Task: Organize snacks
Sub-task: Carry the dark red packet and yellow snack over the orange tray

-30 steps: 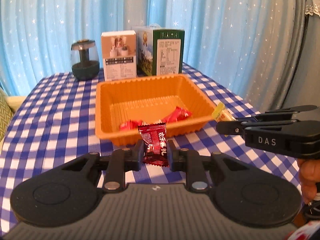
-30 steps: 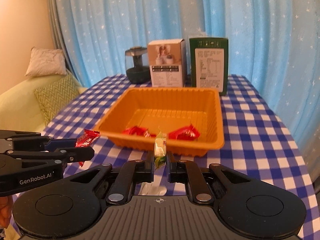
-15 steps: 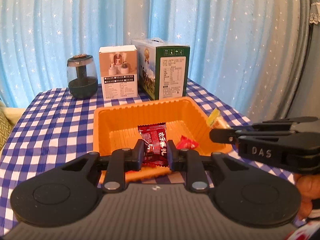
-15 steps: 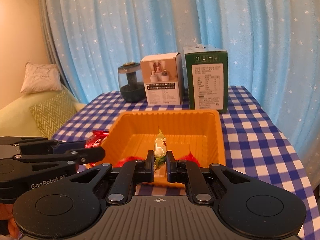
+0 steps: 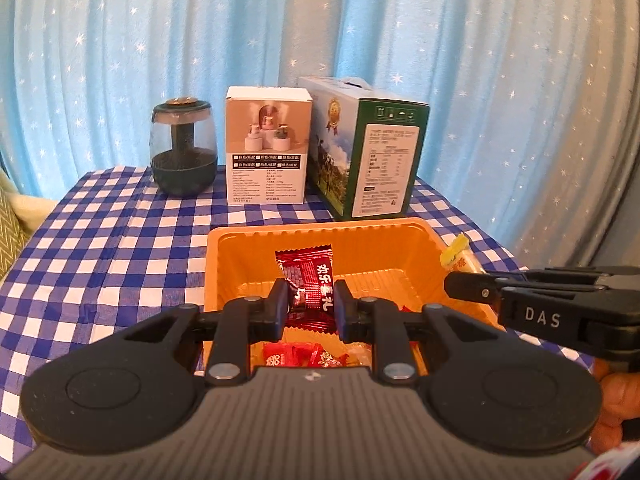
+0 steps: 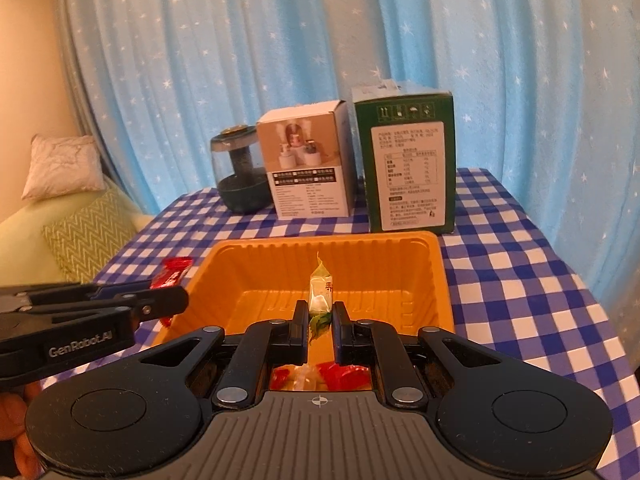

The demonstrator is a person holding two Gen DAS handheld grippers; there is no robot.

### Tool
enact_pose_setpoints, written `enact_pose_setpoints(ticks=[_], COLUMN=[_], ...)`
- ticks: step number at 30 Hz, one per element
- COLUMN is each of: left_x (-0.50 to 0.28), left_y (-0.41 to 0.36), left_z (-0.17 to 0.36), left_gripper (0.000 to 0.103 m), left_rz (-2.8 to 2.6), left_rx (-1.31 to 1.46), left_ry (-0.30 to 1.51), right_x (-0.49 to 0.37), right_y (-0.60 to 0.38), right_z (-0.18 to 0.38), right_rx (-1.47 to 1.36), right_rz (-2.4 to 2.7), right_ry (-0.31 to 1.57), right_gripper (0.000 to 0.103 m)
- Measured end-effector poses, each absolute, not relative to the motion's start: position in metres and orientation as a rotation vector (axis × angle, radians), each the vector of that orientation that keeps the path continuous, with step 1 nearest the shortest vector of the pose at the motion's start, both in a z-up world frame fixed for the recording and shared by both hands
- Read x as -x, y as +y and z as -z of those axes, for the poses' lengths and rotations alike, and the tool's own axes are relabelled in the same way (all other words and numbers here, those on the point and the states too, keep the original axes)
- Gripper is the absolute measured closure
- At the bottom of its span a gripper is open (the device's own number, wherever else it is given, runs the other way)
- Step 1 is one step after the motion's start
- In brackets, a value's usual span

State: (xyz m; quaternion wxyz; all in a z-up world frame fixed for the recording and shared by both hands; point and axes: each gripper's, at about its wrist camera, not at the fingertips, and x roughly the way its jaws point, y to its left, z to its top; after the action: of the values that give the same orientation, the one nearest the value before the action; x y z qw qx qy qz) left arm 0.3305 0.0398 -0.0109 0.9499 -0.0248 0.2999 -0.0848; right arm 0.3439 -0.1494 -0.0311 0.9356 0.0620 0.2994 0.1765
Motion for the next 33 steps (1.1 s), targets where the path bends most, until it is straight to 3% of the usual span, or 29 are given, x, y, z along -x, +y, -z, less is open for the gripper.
enact_pose_setpoints(ticks=[10,13,33], left_x=[-0.348,-0.35,-0.348], left_y=[0.047,0.05,0.062], left_z=[0.024,0.025,0.023], left_gripper=[0.081,0.071,0.071], left_rz=[0.194,0.18,0.14], left_rx=[0.063,0.072,0.101], left_ry=[0.654,0.657,0.657], right_x=[-0.364,-0.364,-0.362], right_y=[-0.142,-0.142,-0.135], right_z=[0.044,0.045,0.041], right_rx=[-0.132,-0.131,-0.151], right_rz=[-0.366,-0.367,-0.394], right_ry=[0.647,0.653,0.633], right_gripper=[0.091,0.091,0.091])
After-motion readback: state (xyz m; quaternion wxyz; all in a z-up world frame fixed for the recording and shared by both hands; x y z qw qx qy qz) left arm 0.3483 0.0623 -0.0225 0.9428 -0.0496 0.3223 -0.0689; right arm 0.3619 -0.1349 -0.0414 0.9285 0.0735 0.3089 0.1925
